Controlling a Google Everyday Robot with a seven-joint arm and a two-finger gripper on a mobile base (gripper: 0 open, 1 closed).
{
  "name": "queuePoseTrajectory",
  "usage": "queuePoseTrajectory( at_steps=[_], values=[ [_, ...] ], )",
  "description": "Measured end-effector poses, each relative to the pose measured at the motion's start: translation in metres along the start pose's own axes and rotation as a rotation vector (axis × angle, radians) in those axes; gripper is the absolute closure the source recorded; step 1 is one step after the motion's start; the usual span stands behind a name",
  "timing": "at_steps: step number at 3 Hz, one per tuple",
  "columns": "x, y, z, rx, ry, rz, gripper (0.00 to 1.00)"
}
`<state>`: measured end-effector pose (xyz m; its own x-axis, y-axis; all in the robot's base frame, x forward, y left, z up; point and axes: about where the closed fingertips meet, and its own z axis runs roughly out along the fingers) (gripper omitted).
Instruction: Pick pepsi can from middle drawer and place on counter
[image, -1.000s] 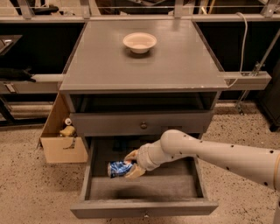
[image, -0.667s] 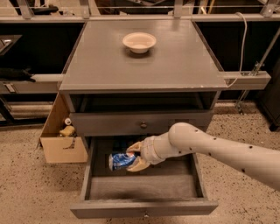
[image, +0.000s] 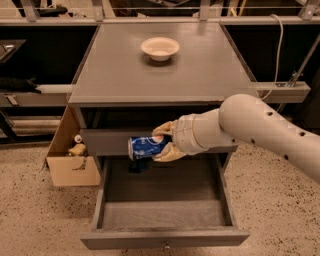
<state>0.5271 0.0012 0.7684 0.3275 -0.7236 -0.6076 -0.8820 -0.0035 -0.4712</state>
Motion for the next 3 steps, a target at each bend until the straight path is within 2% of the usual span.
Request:
queuePoseTrajectory(
  at_steps=[1, 2, 3],
  values=[
    [0.0, 0.0, 0.0, 0.0, 0.0, 0.0, 1.0],
    [0.013, -0.037, -0.014, 0.044, 0.014, 0.017, 1.0],
    [0.018, -0.098, -0.055, 0.139, 0.028, 0.016, 1.0]
  ],
)
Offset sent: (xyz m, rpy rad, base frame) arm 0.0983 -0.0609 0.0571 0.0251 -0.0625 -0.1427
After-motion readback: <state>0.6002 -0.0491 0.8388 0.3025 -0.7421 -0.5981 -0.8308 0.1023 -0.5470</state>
